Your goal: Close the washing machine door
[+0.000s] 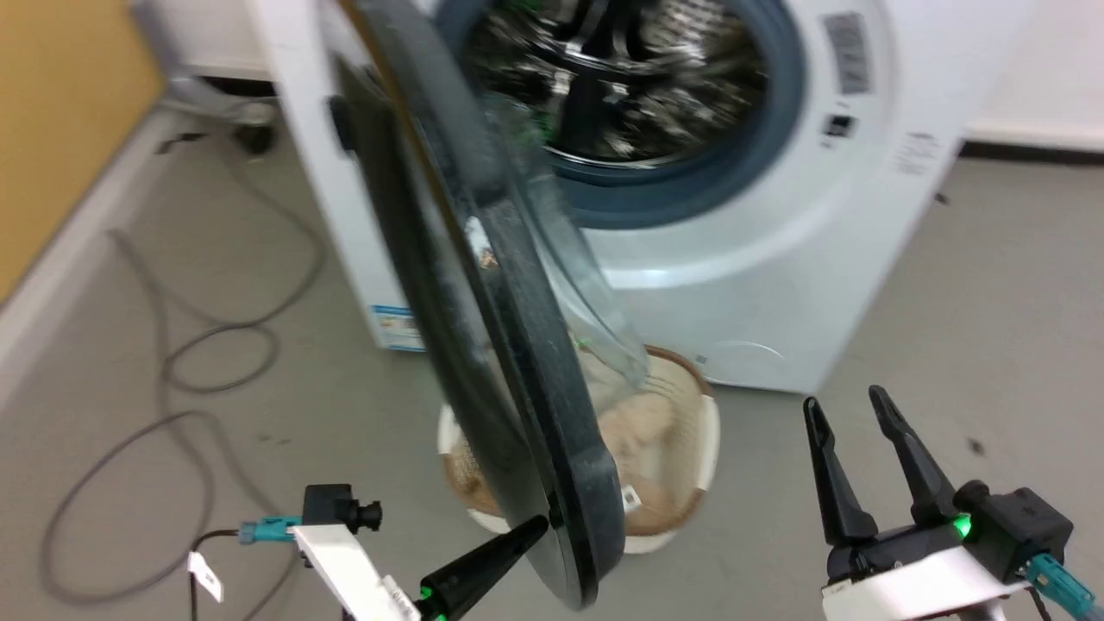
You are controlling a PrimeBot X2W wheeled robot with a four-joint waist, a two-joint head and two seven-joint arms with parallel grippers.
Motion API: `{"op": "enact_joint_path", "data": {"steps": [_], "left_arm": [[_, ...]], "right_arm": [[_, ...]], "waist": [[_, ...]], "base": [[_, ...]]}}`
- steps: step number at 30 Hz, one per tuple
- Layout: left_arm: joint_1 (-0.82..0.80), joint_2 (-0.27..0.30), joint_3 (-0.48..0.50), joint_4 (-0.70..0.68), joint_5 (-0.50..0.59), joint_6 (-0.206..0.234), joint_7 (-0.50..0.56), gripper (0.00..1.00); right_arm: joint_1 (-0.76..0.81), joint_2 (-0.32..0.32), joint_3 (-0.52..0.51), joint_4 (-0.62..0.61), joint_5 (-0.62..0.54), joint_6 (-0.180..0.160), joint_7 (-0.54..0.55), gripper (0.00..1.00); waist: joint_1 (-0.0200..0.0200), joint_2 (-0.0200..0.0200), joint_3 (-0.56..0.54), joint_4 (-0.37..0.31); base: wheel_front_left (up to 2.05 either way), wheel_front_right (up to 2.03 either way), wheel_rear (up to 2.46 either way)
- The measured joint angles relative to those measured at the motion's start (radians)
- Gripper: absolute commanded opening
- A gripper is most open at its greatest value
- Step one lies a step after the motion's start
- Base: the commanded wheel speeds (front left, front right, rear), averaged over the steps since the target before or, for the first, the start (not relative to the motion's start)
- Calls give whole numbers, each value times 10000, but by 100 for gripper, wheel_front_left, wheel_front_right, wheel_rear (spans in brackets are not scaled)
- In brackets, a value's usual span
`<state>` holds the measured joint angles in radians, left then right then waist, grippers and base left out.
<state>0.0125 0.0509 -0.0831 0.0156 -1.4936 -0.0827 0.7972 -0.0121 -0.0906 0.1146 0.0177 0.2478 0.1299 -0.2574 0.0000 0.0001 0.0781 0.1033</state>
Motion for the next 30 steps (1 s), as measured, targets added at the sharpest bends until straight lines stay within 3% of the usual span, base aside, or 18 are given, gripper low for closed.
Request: {"op": "enact_joint_path", "data": {"steps": [9,18,30], "left_arm": [[-985,4,-846,1097,-232,-272,-2717,0],[-2566,-2,-876,2261,-353,-397,-5317,0],[-4537,-15,-1457,3156,-982,-407,-7772,0]], "right_arm": [[-47,29,-163,-50,-12,0,0,100],[-104,128,-128,-117,-2,0,0,100],[-135,268,-4,-88,40,0,0,100]], "waist": [[0,0,468,-1865],[1,0,914,-3487],[0,0,1281,-4538]], "base": [[0,0,0],[0,0,0],[0,0,0]]}}
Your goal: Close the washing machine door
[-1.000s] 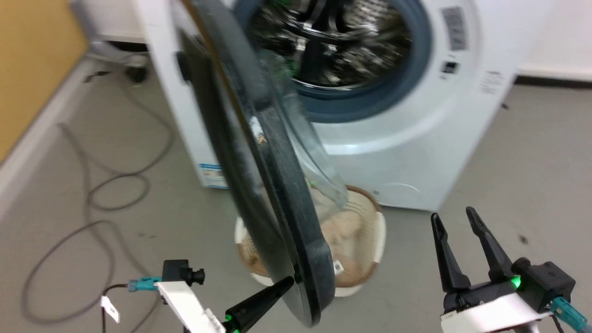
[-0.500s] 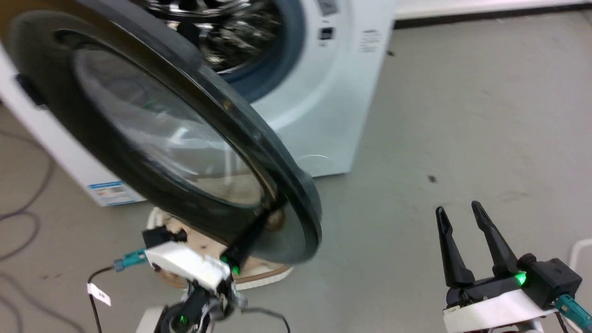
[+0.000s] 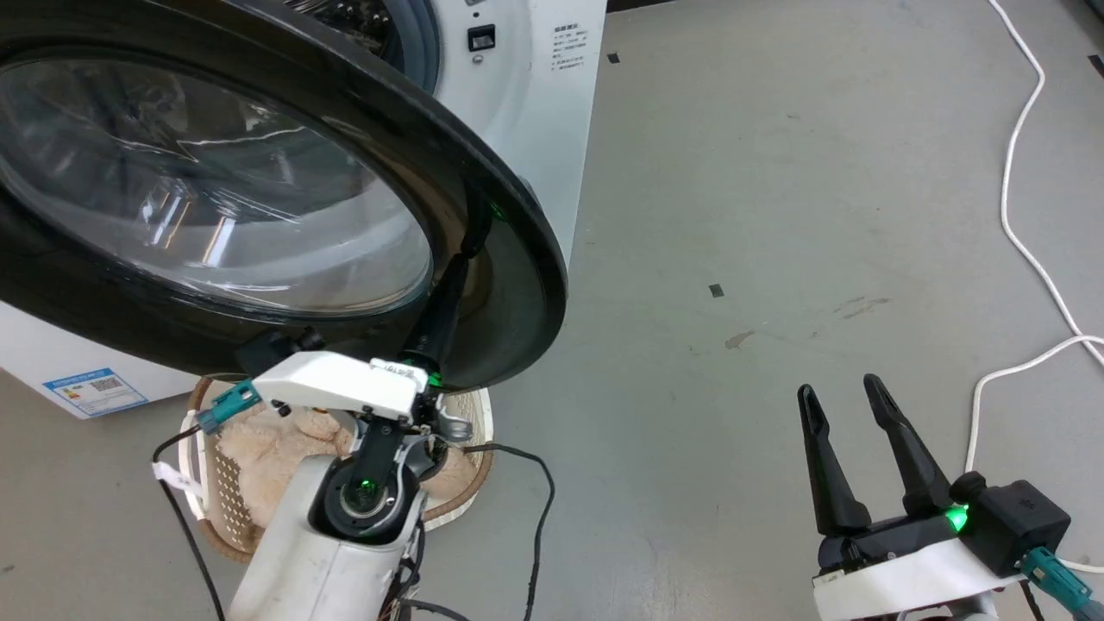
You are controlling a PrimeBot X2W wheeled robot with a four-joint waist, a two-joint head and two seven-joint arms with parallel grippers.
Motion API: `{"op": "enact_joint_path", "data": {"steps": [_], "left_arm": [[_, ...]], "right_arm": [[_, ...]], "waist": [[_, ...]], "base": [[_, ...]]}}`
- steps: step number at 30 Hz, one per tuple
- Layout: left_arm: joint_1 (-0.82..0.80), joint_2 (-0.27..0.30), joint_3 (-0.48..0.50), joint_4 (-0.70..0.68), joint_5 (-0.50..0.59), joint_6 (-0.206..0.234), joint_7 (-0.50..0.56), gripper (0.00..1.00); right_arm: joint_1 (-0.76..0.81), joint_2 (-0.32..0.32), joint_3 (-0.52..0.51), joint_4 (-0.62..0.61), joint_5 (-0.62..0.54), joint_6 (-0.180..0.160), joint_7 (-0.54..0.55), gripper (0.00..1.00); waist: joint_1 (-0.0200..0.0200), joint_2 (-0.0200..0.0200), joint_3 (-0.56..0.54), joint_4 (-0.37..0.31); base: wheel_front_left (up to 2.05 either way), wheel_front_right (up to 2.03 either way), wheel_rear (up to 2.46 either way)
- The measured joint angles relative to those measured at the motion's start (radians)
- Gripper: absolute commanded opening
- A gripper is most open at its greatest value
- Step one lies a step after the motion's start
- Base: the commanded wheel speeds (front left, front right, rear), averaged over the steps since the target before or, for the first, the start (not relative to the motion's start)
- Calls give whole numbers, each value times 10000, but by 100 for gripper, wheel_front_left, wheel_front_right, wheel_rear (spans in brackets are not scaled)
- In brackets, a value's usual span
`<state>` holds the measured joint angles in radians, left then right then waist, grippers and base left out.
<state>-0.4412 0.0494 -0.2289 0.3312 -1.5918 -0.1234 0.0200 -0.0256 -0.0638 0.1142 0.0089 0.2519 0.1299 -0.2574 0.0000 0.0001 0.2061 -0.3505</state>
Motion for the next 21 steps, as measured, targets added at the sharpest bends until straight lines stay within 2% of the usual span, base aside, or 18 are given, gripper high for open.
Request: {"op": "enact_joint_path", "data": {"steps": [6,11,14,16,19,21], "left_arm": [[-21,-4,-495,-4,-33,-2,-42,0],[1017,382,-1273,-1022,226,-27,792,0],[1987,1045,-2155,-1271,890,-27,1327,0],[2420,1774,-2982,-1191,1883,-27,1553,0],[2578,2892,-4033,-955,3770,-27,1175,0],[2568,3411,-4410,-775,4771,-27,573,0]], "right_arm": [[-17,29,-96,2,0,0,0,100],[-14,50,-153,2,-2,0,0,100],[4,44,-221,4,-8,0,0,100],[50,29,-251,6,-50,0,0,100],[129,-6,-230,29,-63,0,0,100],[191,-19,-222,52,-63,0,0,100]], "waist": [[0,0,-117,233],[0,0,-325,639],[0,0,-488,963],[0,0,-601,1216],[0,0,-769,1636],[0,0,-881,1927]], "base": [[0,0,0],[0,0,0],[0,0,0],[0,0,0],[0,0,0],[0,0,0]]}}
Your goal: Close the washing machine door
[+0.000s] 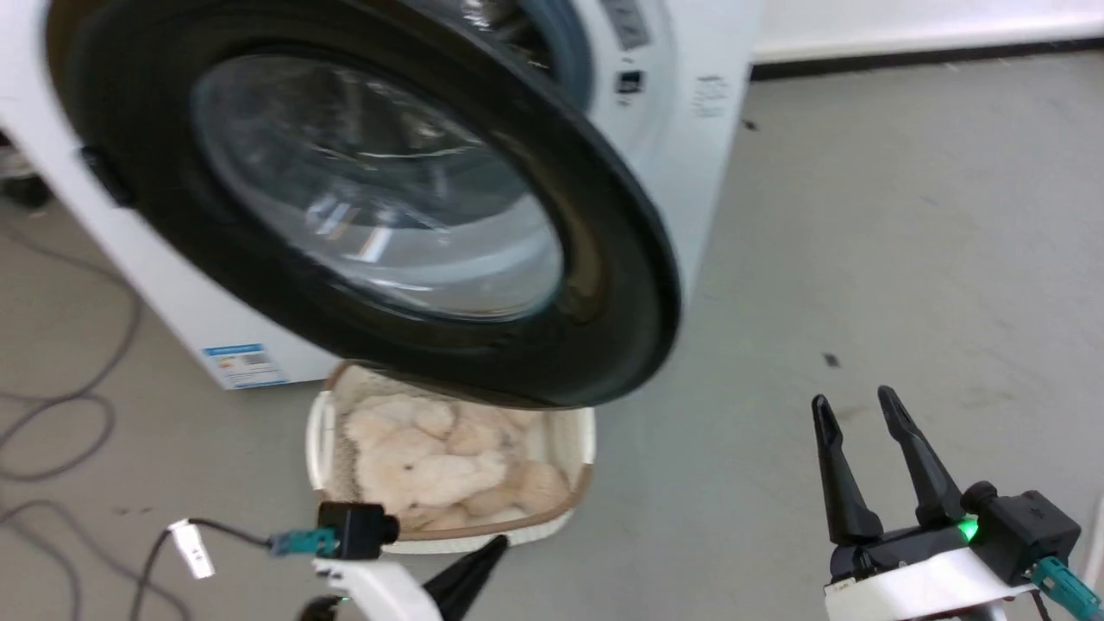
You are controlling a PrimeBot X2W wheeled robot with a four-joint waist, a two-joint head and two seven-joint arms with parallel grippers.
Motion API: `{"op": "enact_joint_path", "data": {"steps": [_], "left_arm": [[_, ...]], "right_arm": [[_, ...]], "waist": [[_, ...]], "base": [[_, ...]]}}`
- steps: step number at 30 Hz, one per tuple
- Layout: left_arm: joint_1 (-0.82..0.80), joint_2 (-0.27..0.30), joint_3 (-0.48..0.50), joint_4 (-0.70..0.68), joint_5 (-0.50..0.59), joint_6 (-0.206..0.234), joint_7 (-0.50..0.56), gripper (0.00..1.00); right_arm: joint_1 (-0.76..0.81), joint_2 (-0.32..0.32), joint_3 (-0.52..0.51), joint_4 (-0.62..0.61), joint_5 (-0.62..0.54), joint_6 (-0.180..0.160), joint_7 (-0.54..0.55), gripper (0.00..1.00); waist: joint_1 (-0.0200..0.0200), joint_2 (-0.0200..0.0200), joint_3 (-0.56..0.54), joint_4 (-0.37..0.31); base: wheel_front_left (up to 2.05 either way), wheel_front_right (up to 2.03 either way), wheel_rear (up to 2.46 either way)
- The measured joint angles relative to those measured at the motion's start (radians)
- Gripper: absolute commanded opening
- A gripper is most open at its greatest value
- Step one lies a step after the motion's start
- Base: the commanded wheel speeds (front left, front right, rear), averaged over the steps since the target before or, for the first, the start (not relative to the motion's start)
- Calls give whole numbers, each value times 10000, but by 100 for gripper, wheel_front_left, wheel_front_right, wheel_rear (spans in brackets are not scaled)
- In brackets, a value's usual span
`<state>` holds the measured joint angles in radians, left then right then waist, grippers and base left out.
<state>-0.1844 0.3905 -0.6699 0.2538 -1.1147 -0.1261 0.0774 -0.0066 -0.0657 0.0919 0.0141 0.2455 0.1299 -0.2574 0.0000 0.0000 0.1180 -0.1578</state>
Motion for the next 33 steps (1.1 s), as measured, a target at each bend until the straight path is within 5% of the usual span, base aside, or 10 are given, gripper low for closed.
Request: {"op": "enact_joint_path", "data": {"steps": [6,9,13,17,25,26,27,28,32,33], "left_arm": [[-213,460,146,19,1476,8,-2778,0],[-267,477,901,-150,2330,399,-3285,0],[38,-219,3335,-1444,3904,1093,-3338,0],[1125,-1279,4884,-2535,5528,1127,-3348,0],[2371,-2071,5317,-2479,8073,815,-3348,0],[2387,-2215,5384,-2479,8113,800,-3348,16],[2414,-2278,5392,-2468,8274,788,-3348,64],[2434,-2268,5377,-2422,8514,782,-3348,100],[2476,-2429,5354,-2343,9041,698,-3348,100],[2476,-2462,5344,-2330,9147,673,-3348,100]], "right_arm": [[64,-128,27,21,0,0,0,100],[158,-178,58,56,-4,0,0,100],[222,-198,130,58,-29,0,0,100],[236,-213,209,67,-77,0,0,100],[282,-259,380,148,-77,0,0,100],[312,-261,393,165,-77,0,0,100],[338,-261,410,174,-77,0,0,100],[359,-261,424,190,-77,0,0,100],[374,-261,418,305,-69,0,0,100],[374,-261,418,320,-65,0,0,63]], "waist": [[0,0,-352,836],[0,0,-541,1198],[0,0,-751,1602],[0,0,-889,1833],[0,1,-1012,1983],[0,0,-1017,2005],[0,0,-1018,2021],[-1,0,-1012,2030],[0,0,-943,2069],[0,0,-908,2077]], "base": [[0,0,0],[0,0,0],[0,0,0],[0,0,0],[0,0,0],[0,0,0],[0,0,0],[0,0,0],[0,0,0],[0,0,0]]}}
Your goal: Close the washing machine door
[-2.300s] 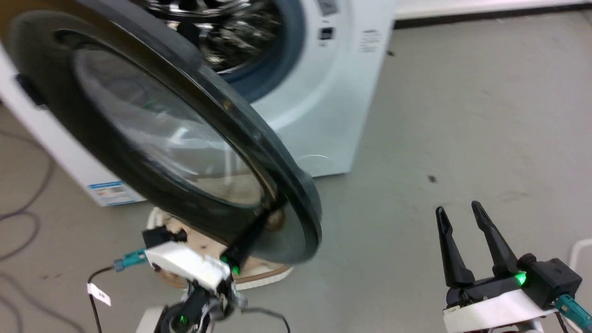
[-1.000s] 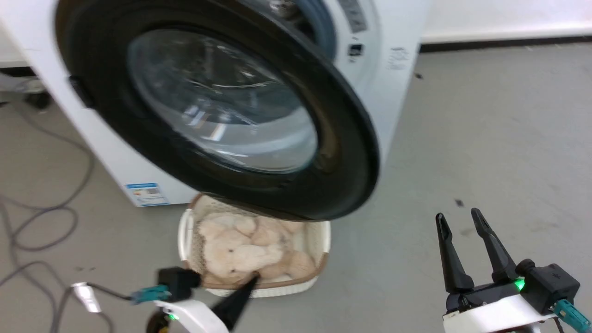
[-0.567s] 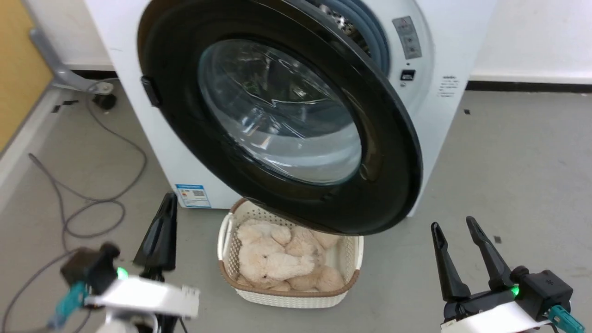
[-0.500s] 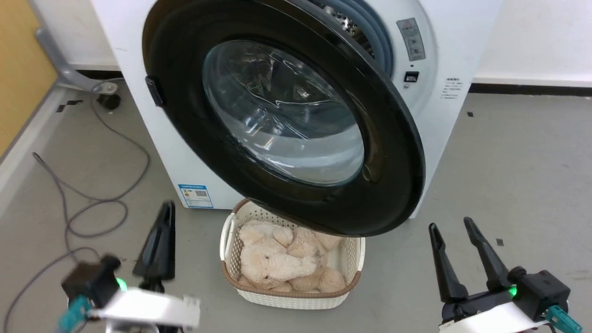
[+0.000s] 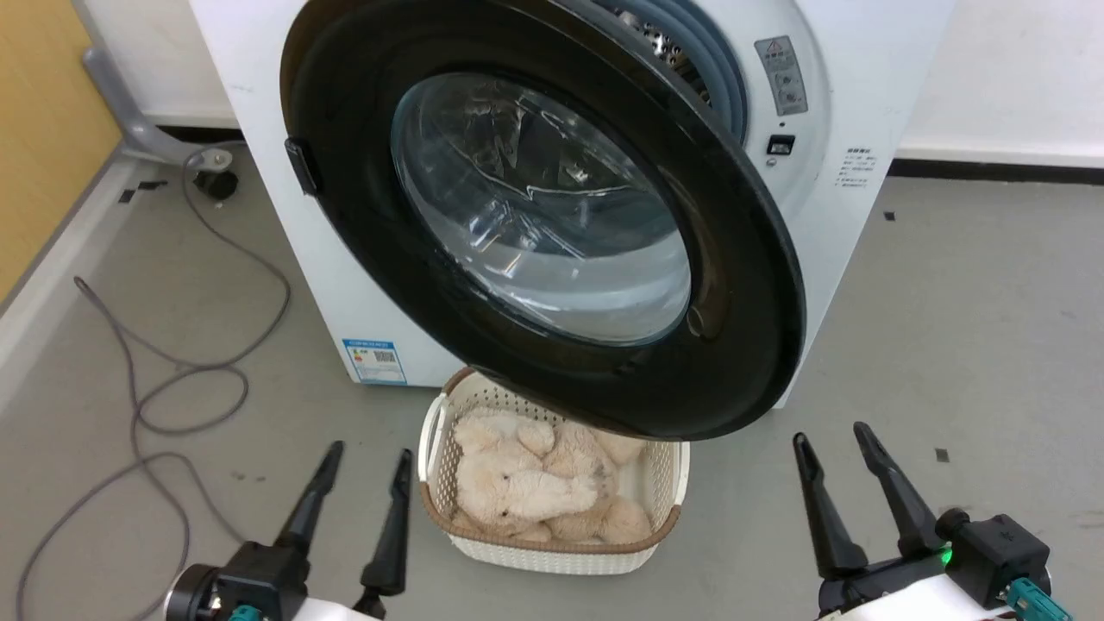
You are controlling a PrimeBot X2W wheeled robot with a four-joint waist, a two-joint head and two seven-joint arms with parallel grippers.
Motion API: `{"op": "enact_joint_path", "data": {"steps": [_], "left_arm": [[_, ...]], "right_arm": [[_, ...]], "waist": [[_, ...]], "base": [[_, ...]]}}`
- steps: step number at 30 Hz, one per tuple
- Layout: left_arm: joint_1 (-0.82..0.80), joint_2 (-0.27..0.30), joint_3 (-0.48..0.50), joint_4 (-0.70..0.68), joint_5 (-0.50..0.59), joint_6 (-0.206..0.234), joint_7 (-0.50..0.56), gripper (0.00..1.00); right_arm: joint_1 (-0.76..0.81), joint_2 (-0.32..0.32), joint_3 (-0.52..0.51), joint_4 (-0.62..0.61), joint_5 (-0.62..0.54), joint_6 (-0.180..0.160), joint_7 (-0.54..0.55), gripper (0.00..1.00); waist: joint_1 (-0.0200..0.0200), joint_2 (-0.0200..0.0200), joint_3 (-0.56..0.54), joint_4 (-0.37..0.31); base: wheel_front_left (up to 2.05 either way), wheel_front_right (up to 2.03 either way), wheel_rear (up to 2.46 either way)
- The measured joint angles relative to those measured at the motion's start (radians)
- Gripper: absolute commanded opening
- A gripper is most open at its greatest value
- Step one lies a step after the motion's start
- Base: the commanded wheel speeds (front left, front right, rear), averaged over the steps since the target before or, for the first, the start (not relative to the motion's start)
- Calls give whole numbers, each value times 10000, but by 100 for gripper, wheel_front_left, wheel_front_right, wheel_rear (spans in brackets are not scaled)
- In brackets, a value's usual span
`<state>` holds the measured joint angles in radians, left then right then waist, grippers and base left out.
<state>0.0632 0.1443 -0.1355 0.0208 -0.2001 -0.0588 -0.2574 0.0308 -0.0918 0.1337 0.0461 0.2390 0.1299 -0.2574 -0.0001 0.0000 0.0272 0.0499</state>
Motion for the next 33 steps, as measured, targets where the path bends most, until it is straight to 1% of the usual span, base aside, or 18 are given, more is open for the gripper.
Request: {"op": "enact_joint_path", "data": {"steps": [1,2,6,10,15,22,28,30,33], "left_arm": [[-2,-17,0,15,104,-73,0,100],[-4,-40,0,36,165,-123,0,100],[-63,-153,50,75,332,-236,0,100],[-268,-288,86,52,460,-326,0,100],[-488,-410,84,36,548,-420,0,100],[-901,-570,19,75,692,-512,0,100],[-1246,-675,40,19,746,-585,0,100],[-1340,-696,50,-2,759,-587,0,100],[-1486,-736,44,-40,773,-587,0,100]], "right_arm": [[-1,0,-6,19,23,0,0,25],[-4,-2,-6,38,46,0,0,0],[-63,-117,109,54,67,0,0,0],[-423,-460,428,244,127,0,0,0],[-1239,-1009,993,692,173,0,0,0],[-2592,-1906,1331,1296,393,0,96,0],[-3759,-2560,1507,1611,951,12,364,0],[-4138,-2688,1519,1733,1187,29,447,0],[-4675,-2945,1453,1960,1728,27,596,0]], "waist": [[0,0,37,14],[0,0,70,34],[0,0,235,124],[0,0,501,217],[1,0,936,375],[1,0,1571,700],[1,0,2133,916],[2,0,2324,969],[2,0,2601,1053]], "base": [[0,0,0],[0,0,0],[0,0,0],[0,0,0],[0,0,0],[0,0,0],[0,0,0],[0,0,0],[0,0,0]]}}
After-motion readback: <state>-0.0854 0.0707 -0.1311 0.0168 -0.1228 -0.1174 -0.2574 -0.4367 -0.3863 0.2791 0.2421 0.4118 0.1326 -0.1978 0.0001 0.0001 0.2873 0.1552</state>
